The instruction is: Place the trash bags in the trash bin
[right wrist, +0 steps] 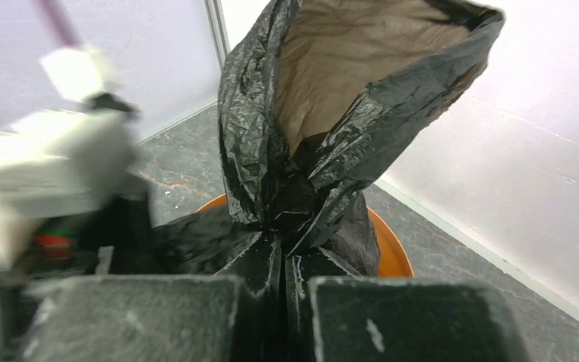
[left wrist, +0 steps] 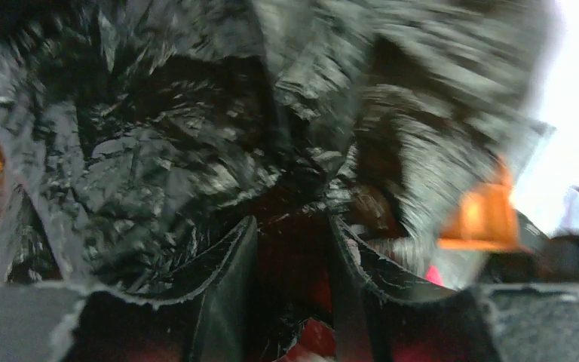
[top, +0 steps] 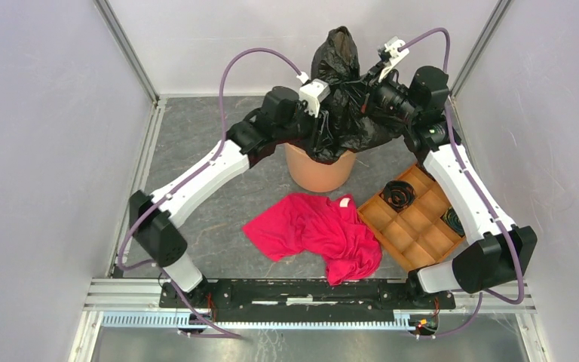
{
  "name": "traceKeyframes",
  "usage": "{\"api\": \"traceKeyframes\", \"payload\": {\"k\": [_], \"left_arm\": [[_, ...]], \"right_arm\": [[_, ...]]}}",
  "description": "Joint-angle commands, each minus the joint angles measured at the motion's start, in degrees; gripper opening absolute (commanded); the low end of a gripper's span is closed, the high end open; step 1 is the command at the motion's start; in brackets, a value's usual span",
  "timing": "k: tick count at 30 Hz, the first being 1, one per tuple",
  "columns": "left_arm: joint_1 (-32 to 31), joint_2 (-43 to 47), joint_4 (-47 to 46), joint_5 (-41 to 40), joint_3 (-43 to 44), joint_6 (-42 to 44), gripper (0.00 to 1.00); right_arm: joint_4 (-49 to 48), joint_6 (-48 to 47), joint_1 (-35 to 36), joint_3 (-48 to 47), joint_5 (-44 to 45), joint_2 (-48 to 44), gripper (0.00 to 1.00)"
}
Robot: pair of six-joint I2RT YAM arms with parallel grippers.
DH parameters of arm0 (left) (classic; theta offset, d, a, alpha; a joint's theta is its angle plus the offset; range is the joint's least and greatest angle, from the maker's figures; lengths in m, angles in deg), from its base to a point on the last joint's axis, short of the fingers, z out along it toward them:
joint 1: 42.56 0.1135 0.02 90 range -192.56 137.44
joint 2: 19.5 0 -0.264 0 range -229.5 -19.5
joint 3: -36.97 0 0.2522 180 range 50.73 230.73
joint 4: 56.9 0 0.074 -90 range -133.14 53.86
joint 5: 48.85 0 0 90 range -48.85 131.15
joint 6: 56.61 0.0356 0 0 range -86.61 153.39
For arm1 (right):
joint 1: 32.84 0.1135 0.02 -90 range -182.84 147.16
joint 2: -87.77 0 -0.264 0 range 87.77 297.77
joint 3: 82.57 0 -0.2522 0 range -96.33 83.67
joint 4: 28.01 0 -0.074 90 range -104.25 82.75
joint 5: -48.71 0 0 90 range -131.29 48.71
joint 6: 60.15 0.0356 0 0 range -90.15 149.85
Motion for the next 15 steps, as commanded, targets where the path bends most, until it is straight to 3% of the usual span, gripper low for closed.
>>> {"api": "traceKeyframes", "payload": {"k": [1, 6, 15], "left_arm": [[1.73, -3.89, -7.52, -15.32, 0.08, -5.94, 0.44], [1.72, -6.49, -14.58, -15.97, -3.35, -8.58, 0.45], [2.29, -6.96, -14.18, -9.99, -2.45, -6.0, 0.67]], "right_arm": [[-2.58, 1.85, 0.52, -2.22, -1.41, -0.81, 0.01], [-1.09, 0.66, 2.46, -1.94, -0.35, 0.01, 0.01], [11.01, -7.83, 6.2, -9.38, 8.23, 3.95, 0.01]]}}
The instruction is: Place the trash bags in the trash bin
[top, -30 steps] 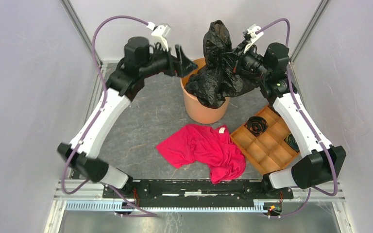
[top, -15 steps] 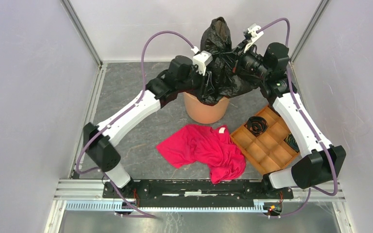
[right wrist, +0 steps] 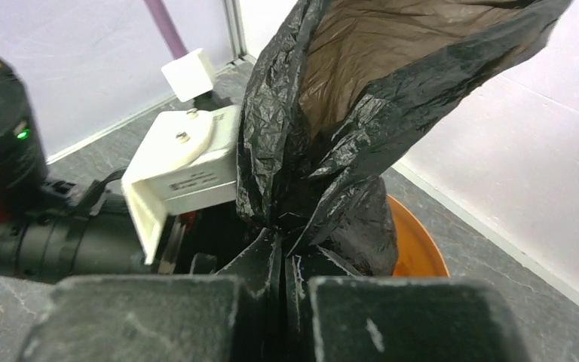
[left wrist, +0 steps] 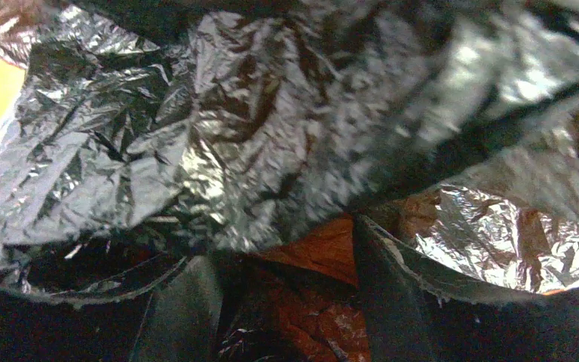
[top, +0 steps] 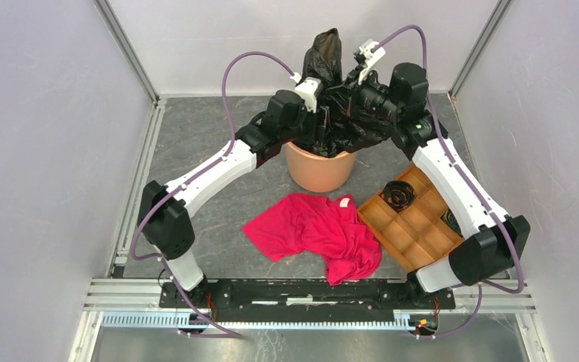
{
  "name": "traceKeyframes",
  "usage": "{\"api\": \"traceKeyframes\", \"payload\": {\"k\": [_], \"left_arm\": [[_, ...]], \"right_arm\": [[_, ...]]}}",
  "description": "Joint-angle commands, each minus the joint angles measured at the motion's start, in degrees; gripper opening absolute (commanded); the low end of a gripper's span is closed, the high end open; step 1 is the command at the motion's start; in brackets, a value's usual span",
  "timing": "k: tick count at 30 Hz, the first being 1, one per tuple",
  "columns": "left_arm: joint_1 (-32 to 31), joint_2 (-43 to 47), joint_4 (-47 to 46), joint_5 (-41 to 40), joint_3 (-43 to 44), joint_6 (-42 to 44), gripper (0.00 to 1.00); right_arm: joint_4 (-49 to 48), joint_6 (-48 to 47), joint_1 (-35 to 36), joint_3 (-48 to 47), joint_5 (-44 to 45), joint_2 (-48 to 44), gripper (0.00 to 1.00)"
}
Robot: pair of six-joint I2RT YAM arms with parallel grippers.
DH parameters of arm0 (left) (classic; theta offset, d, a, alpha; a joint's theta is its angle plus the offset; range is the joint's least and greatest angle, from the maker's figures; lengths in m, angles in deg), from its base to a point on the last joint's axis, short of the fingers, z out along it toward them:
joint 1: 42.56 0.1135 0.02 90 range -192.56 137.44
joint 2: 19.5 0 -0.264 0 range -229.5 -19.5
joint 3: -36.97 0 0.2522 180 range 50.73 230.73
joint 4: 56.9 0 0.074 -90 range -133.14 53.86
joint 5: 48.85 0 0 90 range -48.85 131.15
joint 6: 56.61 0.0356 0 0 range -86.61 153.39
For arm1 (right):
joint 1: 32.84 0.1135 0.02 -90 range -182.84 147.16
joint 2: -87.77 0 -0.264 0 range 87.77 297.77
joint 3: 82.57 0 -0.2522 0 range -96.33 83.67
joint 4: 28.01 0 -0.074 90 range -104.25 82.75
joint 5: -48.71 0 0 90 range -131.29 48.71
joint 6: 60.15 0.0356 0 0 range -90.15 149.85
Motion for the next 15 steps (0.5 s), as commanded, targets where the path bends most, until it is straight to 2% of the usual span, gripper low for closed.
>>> {"api": "traceKeyframes", "payload": {"k": [1, 6, 9, 12, 15], "left_arm": [[0.71, -0.39, -3.59, 3.21, 2.48, -1.68, 0.67], [1.42, -9.19, -5.88, 14.21, 7.87, -5.93, 0.55], [1.44, -11.91, -6.57, 14.31, 8.72, -6.44, 0.52], [1.61, -10.61, -5.28, 12.89, 9.1, -5.15, 0.53], [1.62, -5.34, -5.09, 13.17, 7.58, -4.43, 0.63]], "right_arm": [[6.44, -5.31, 1.16, -7.65, 5.55, 1.91, 0.01], [5.42, -3.26, 2.6, -6.81, 6.5, 0.69, 0.01], [5.13, -1.53, 2.81, -4.83, 8.02, -0.6, 0.01], [6.18, -2.22, 2.77, -4.21, 10.19, -0.93, 0.01], [7.14, -2.72, 2.84, -4.4, 11.17, -0.32, 0.01]]}}
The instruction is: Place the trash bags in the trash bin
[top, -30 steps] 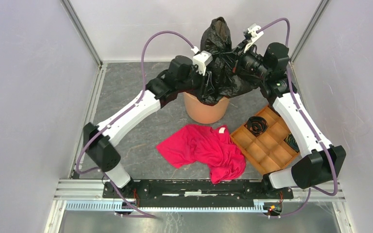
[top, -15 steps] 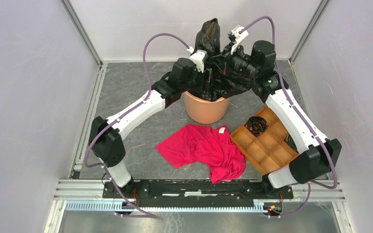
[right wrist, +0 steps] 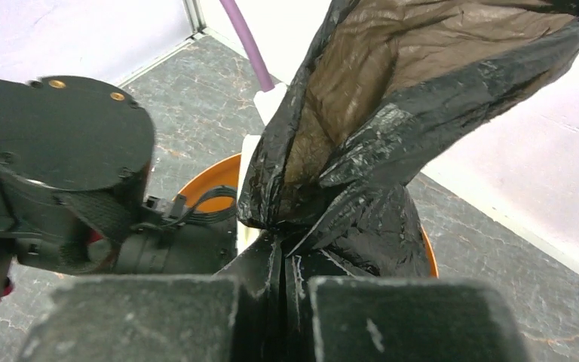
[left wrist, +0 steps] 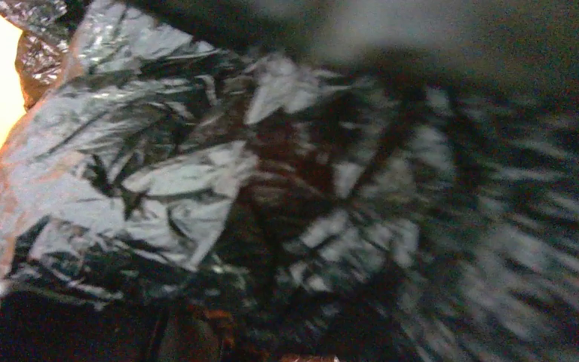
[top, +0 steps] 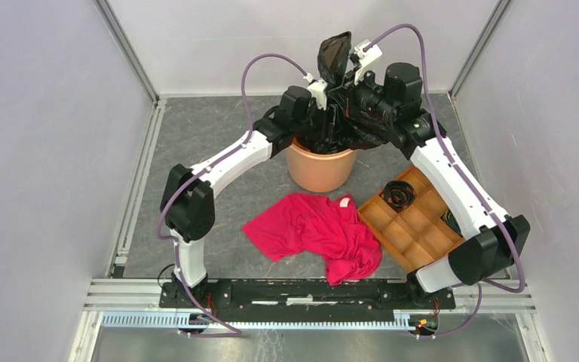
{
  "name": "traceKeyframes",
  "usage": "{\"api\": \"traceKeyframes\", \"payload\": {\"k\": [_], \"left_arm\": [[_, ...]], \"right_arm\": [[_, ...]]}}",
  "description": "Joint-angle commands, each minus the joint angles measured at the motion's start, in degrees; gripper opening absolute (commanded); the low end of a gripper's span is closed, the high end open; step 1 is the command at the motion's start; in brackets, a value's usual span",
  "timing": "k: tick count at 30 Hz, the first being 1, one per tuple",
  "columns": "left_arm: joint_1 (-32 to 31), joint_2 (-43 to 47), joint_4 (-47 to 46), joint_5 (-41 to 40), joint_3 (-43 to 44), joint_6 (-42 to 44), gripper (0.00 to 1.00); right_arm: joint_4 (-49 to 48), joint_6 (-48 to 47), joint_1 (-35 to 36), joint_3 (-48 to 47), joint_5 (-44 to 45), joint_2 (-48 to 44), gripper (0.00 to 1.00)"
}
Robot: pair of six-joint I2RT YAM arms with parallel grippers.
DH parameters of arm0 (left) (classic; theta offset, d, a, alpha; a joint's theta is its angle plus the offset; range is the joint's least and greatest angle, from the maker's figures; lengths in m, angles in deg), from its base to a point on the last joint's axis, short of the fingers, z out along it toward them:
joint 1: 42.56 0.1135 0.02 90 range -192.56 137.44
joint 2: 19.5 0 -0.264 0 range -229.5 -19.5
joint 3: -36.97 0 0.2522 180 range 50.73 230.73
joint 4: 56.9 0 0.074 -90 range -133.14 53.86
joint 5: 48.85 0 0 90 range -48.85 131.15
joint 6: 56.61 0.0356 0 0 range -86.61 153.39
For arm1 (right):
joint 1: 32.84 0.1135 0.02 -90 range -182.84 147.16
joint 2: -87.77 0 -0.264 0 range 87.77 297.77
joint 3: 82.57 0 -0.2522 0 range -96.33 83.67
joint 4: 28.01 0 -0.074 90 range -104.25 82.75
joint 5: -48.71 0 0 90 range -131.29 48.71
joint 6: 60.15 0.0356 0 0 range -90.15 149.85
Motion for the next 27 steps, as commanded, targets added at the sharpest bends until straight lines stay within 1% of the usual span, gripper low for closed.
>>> {"api": "traceKeyframes", "payload": {"k": [1, 4, 6, 8, 9, 10, 12, 16, 19, 22, 23, 25, 27], "left_arm": [[-0.12, 8.24, -1.68, 1.98, -0.57, -0.3, 0.66], [-0.11, 14.06, -1.04, 0.67, -3.99, -0.19, 0.76], [-0.46, 18.47, -1.68, -1.83, -9.07, -0.43, 0.84], [-0.63, 23.15, -2.43, -3.62, -13.28, -0.4, 0.89], [-0.63, 25.42, -2.44, -4.43, -15.05, -0.46, 0.94], [-0.63, 27.84, -2.55, -4.86, -16.8, -0.26, 0.96], [-0.66, 32.3, -2.25, -6.52, -19.66, 0.58, 0.97], [-0.59, 40.79, -0.3, -14.1, -23.05, 1.0, 0.97], [-0.59, 45.32, -2.21, -18.52, -26.5, -0.04, 0.97], [-0.55, 47.33, -2.65, -23.05, -28.61, -1.44, 0.99], [-0.51, 47.46, -2.05, -24.41, -28.79, -2.02, 0.99], [-0.43, 47.41, -0.96, -24.46, -28.85, -2.72, 1.0], [-0.39, 47.57, -0.14, -24.12, -29.01, -3.25, 1.0]], "right_arm": [[-0.75, -0.09, 0.32, -0.63, 2.77, -1.39, 0.01], [1.52, -0.07, 0.94, -2.85, 3.2, 0.66, 0.01], [5.32, -2.44, 2.12, -5.93, 4.43, 2.6, 0.01], [10.37, -3.8, 3.61, -9.19, 6.04, 4.16, 0.01], [12.28, -4.16, 4.28, -10.5, 7.39, 4.61, 0.01], [14.68, -4.08, 4.73, -12.35, 9.19, 5.2, 0.01], [19.91, -3.9, 5.61, -16.76, 10.97, 6.79, 0.01], [28.95, -2.03, 7.84, -27.02, 12.43, 12.58, 0.01], [27.52, -0.7, 9.52, -25.58, 13.05, 15.17, 0.01], [23.48, 1.77, 9.95, -22.93, 13.05, 19.25, 0.01], [23.99, 2.24, 10.03, -24.47, 13.0, 21.6, 0.01], [27.3, 2.89, 10.32, -29.67, 14.31, 25.62, 0.01], [29.11, 3.18, 10.7, -33.59, 14.75, 27.08, 0.01]]}}
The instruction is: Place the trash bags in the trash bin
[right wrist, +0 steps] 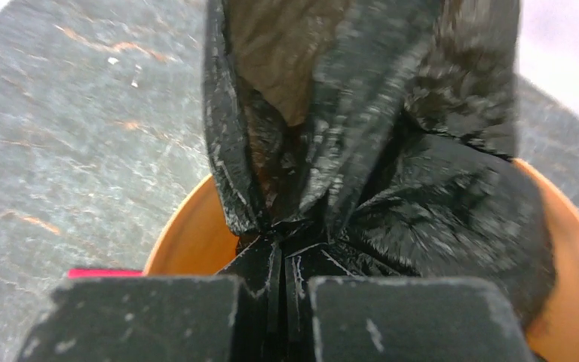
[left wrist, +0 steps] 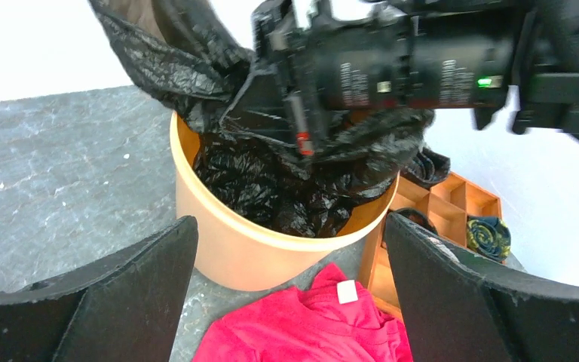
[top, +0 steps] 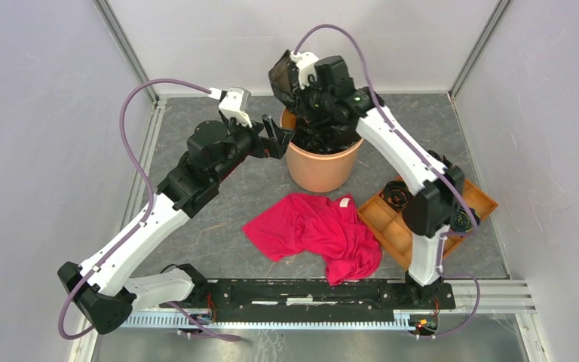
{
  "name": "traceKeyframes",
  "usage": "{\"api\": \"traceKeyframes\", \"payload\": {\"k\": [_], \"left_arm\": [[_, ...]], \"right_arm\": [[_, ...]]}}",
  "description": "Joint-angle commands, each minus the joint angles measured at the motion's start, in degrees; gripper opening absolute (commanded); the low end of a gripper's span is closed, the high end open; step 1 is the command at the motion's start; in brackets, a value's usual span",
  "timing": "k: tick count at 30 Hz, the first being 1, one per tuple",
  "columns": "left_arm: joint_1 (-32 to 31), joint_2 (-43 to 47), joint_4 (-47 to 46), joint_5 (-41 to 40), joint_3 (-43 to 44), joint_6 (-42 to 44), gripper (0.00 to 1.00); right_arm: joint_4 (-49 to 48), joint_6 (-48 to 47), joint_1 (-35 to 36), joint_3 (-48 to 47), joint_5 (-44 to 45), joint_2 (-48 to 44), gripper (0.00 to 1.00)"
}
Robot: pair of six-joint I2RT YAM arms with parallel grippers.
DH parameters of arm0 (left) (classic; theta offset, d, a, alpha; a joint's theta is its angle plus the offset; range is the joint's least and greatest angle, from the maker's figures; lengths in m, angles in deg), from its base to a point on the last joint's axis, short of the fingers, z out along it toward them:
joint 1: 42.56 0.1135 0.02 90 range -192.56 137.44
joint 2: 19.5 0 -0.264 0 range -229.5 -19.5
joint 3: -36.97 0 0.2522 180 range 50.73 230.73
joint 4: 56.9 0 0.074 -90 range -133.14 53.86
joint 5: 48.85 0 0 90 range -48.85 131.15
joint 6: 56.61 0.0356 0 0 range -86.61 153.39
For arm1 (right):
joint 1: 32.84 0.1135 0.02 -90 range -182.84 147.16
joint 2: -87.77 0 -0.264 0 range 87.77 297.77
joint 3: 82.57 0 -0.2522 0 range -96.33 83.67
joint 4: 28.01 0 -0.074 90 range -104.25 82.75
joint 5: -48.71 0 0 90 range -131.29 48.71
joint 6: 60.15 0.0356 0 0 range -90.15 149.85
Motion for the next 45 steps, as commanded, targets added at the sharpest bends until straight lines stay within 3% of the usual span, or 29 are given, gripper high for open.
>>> {"api": "traceKeyframes", "payload": {"k": [1, 5, 9, 12, 15, 19, 27, 30, 34, 39, 41, 45], "left_arm": [[0.14, 0.21, 0.36, -3.46, -1.11, -3.42, 1.0], [3.53, 0.14, 0.75, 0.7, -1.31, -11.66, 0.97], [14.73, -5.28, -6.71, 23.96, -2.29, -28.52, 0.84], [18.65, -10.09, -14.03, 31.45, -2.08, -36.77, 0.71], [18.58, -12.79, -16.88, 33.06, 2.35, -37.87, 0.71], [18.13, -15.21, -13.49, 28.22, 6.3, -37.56, 0.73], [12.86, -18.8, -16.31, 22.5, 8.48, -36.88, 0.85], [12.14, -21.22, -15.96, 21.39, 9.97, -37.18, 0.76], [12.08, -24.63, -15.26, 21.99, 12.43, -37.08, 0.53], [12.09, -27.68, -10.19, 24.12, 18.23, -32.03, 0.14], [12.42, -26.55, -8.78, 24.15, 17.01, -29.93, 0.04], [14.09, -22.47, -9.58, 27.05, 11.78, -26.06, 0.02]], "right_arm": [[3.5, 2.4, 0.68, -6.61, 2.58, 3.31, 0.01], [-2.93, 2.99, 1.27, 2.64, 6.89, -4.11, 0.01], [-8.49, 2.81, 1.21, 12.59, 10.01, -9.8, 0.01], [-10.74, 2.63, 1.27, 15.28, 7.82, -11.69, 0.01], [-13.59, 2.55, 1.22, 18.02, 5.29, -13.59, 0.01], [-16.97, 2.72, 1.28, 21.89, 5.42, -16.19, 0.01], [-17.16, 2.46, 1.26, 21.43, 3.48, -15.76, 0.02], [-17.74, 2.5, 1.27, 21.86, 3.31, -16.35, 0.02], [-17.8, 2.64, 1.28, 22.03, 2.8, -16.8, 0.03], [-17.64, 0.75, 1.24, 23.43, 3.05, -18.47, 0.21], [-16.51, -1.62, 1.24, 23.92, 4.58, -19.65, 0.4], [-11.24, -2.87, 0.13, 23.08, 6.73, -23.25, 0.82]]}}
